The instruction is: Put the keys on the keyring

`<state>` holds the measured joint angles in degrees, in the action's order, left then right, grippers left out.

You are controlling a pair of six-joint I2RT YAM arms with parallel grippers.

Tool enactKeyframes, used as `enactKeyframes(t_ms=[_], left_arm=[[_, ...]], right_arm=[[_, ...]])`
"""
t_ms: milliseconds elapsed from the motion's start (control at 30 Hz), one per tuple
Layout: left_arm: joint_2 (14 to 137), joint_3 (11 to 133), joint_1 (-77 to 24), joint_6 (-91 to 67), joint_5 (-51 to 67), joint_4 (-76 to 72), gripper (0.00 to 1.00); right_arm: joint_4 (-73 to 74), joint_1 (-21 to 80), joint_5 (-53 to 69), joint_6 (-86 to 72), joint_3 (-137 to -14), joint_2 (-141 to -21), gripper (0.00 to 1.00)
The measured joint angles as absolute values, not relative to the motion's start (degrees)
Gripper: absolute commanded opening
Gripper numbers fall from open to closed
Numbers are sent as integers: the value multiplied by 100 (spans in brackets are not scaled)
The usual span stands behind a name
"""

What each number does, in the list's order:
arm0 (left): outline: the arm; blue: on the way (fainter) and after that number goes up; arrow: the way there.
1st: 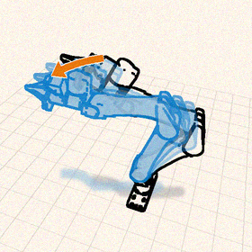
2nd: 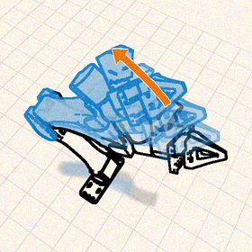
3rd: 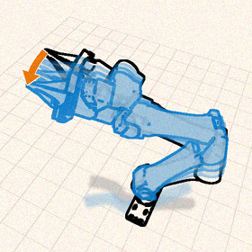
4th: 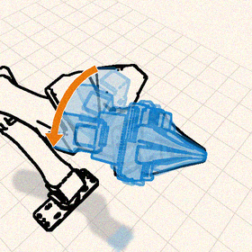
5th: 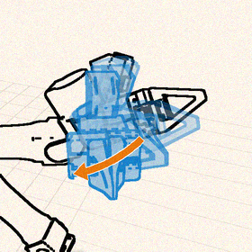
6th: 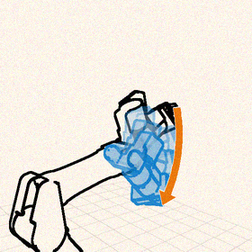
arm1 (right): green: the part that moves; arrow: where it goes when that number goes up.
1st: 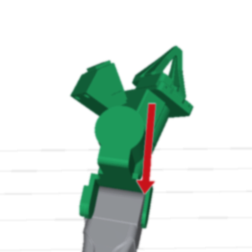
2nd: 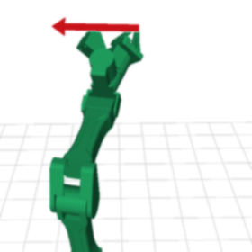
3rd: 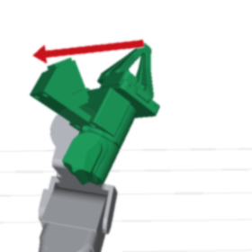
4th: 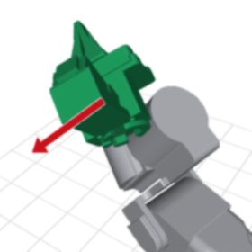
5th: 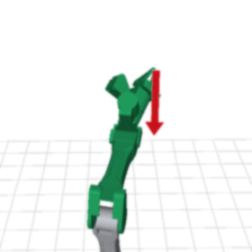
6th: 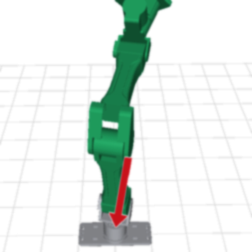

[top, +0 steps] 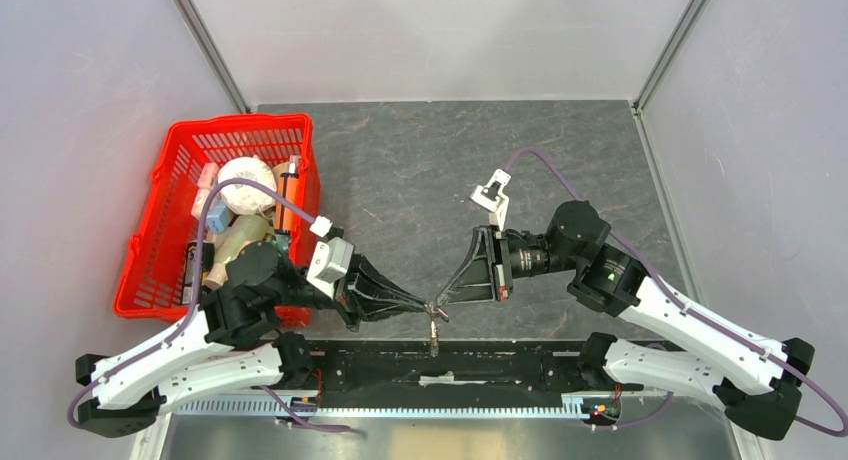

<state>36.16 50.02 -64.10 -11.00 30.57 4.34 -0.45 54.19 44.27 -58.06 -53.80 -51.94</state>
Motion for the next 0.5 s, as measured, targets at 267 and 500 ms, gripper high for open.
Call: enactKeyframes(t_ms=[267, 500], left_arm=[[3616, 5002, -6410, -1100, 3055, 438, 2], [3616, 5002, -6410, -1096, 3022, 464, 2]], right_arm=[[-47, 5419, 4427, -5848, -5380, -5203, 0], [-14, 5419, 4405, -5837, -5378, -5111, 0]])
